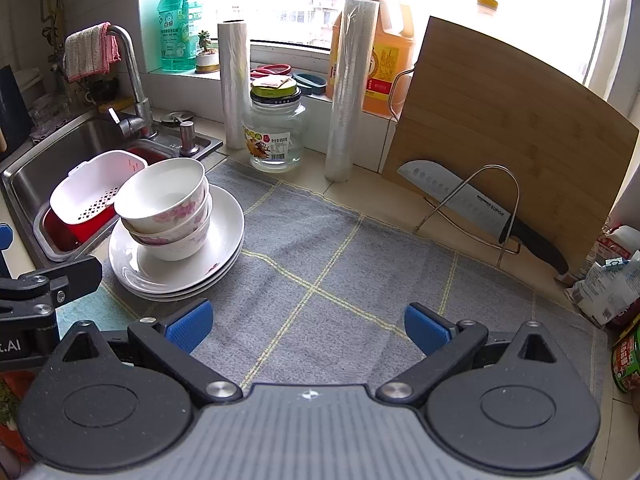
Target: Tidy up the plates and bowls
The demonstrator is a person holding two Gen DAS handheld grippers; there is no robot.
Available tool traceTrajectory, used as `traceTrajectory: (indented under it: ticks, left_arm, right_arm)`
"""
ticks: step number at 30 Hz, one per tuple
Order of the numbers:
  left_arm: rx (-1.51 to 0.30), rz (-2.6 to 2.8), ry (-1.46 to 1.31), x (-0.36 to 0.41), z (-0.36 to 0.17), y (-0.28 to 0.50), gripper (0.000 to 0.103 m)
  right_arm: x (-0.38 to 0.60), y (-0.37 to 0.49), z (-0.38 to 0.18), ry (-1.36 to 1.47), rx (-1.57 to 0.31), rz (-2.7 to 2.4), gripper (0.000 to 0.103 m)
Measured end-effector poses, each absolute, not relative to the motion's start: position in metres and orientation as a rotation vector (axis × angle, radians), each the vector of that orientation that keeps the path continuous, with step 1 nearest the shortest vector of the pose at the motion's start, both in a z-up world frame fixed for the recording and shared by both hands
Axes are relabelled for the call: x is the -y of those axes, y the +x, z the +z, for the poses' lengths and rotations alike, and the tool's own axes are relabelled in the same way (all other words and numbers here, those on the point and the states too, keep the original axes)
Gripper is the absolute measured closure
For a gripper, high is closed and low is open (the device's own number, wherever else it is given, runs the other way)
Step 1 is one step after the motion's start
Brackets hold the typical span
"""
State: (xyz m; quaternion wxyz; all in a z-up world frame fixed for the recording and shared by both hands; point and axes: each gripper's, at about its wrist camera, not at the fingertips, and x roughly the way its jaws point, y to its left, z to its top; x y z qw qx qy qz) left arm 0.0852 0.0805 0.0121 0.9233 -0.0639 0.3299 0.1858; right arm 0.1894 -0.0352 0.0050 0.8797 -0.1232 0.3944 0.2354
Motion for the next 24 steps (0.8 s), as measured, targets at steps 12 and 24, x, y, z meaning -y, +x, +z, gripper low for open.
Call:
traceTrajectory:
  ticks: [12,24]
  left_arm:
    - [-0.682,0.387,-0.13,-0.0807,0.0111,0.0871,0.001]
    - [-0.682,0.386,-0.13,-0.0803,0.0113,0.0883,0.001]
  right_arm:
    - [0.0339,0.1919,0.0048,-0.262,-0.822,0.488,0.0]
    - [0.0334,0.1929,0.0033,-0.267,-0.824,0.483,0.0]
